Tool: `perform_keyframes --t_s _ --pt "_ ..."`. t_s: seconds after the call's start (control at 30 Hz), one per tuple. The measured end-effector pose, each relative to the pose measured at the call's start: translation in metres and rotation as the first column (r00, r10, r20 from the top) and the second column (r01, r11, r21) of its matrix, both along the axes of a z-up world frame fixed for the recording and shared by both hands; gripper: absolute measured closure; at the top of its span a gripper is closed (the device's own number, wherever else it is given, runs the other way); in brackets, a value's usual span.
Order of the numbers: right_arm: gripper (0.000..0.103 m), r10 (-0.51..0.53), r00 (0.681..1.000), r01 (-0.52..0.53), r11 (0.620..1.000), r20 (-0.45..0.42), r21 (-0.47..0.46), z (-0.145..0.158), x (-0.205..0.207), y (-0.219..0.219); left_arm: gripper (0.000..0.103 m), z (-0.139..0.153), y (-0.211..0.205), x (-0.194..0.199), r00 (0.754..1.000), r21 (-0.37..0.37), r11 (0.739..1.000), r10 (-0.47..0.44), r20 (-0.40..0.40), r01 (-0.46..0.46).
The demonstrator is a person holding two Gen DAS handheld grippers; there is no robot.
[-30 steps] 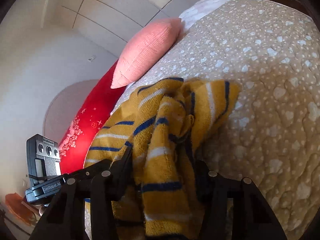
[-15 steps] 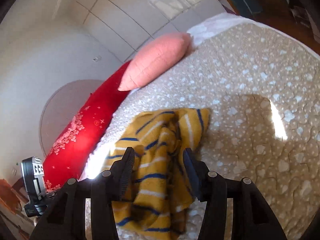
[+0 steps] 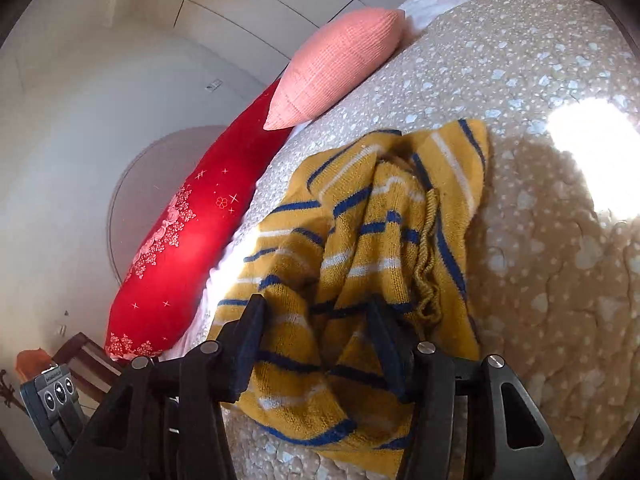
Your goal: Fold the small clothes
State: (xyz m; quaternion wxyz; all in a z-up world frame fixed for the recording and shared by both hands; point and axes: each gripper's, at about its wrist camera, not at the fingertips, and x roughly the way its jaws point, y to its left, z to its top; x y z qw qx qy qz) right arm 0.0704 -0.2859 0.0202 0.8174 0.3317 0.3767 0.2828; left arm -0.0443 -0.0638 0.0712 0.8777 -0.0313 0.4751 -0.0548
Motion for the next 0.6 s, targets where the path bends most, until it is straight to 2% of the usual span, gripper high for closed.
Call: perform_keyframes --t_s 0.03,0.13,0.17,0.2,0.23,0.27,0.33,0.43,0.5,0.53,0.6 --pt "0.038 -0.013 1.0 0.013 1.0 0.01 0.01 0.0 0.002 0.001 0.035 -0.003 -0.001 -0.001 1.0 -0.002 1.0 0.001 -0.013 -0.001" --pt "0.041 -0.056 0.998 0.056 0.998 0.024 0.015 0.001 0.008 0.005 0.035 -0.01 -0.005 -0.004 0.999 0.001 1.0 0.006 -0.042 -0.006" --pt "0.048 -0.059 0.998 0.06 0.998 0.024 -0.011 0.003 0.008 0.006 0.035 -0.011 -0.006 -0.005 0.999 0.003 1.0 0.007 -0.047 -0.007" --pt "0.074 -0.062 0.998 0.063 0.997 0.022 -0.045 0.006 0.009 0.007 0.035 -0.011 -0.008 -0.008 0.999 0.004 1.0 0.01 -0.051 -0.01" --pt "0.082 -0.064 0.998 0.065 0.997 0.02 -0.049 0.011 0.01 0.006 0.035 -0.012 -0.009 -0.009 0.998 0.005 1.0 0.013 -0.053 -0.012" --pt "0.084 -0.075 0.997 0.076 0.997 0.019 -0.027 0.013 0.009 0.0 0.035 -0.011 -0.009 -0.009 0.998 0.003 1.0 0.015 -0.056 -0.015" --pt "0.101 -0.129 0.991 0.129 0.991 0.025 -0.021 0.02 0.005 -0.013 0.035 -0.011 -0.01 -0.01 0.998 -0.004 1.0 0.022 -0.057 -0.022" --pt "0.101 -0.233 0.972 0.235 0.97 0.041 -0.058 0.027 -0.003 -0.039 0.035 -0.009 -0.013 -0.013 0.998 -0.011 1.0 0.022 -0.055 -0.022" --pt "0.101 -0.286 0.957 0.289 0.95 0.037 -0.12 0.027 -0.004 -0.052 0.035 -0.008 -0.015 -0.014 0.999 0.003 1.0 0.019 -0.048 -0.019" --pt "0.099 -0.282 0.959 0.285 0.95 0.039 -0.126 0.027 -0.006 -0.056 0.035 -0.008 -0.015 -0.015 0.999 0.008 1.0 0.02 -0.043 -0.02" --pt "0.099 -0.206 0.978 0.209 0.975 0.044 -0.077 0.032 -0.008 -0.05 0.035 -0.007 -0.012 -0.014 0.999 0.006 1.0 0.026 -0.035 -0.026"
